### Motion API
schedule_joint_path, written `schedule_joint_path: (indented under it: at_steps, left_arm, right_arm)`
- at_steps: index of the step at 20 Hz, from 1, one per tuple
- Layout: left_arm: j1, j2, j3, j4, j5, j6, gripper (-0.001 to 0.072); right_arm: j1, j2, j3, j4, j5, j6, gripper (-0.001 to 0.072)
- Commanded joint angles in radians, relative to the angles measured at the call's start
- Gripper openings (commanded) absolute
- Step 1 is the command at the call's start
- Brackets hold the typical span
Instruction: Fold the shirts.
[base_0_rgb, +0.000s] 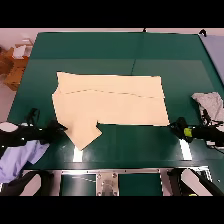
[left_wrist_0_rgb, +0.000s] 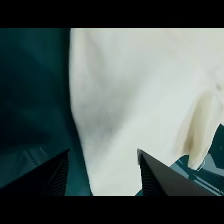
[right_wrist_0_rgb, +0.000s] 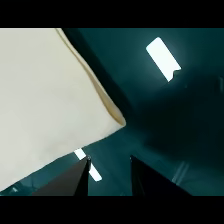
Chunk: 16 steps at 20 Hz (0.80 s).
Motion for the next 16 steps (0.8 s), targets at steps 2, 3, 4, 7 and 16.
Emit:
schedule_joint_path:
  at_steps: [2,3,4,7,16]
  left_arm:
    - [-0.099,-0.023,-0.063,-0.158,0.215,0.024,0.0482]
    - [-0.099,-0.023,-0.056,-0.161,0.222,0.027,0.0407]
    - [-0.099,-0.023,-0.052,-0.163,0.225,0.036,0.0346]
    - [-0.099,-0.023,-0.052,-0.208,0.219,0.082,0.0092]
    - [-0.099,0.011,0.062,-0.111,-0.013,0.058,0.0023]
  right_arm:
    - [0.082,-0.011,-0.058,0.14,-0.176,-0.016,0.0315]
    - [0.117,-0.023,-0.058,0.172,-0.219,-0.016,0.0315]
    - [0.152,-0.036,-0.058,0.2,-0.262,-0.016,0.0315]
    - [0.21,-0.068,-0.057,0.24,-0.311,-0.016,0.0311]
    - [0.173,-0.071,-0.014,0.109,-0.182,-0.03,0.0017]
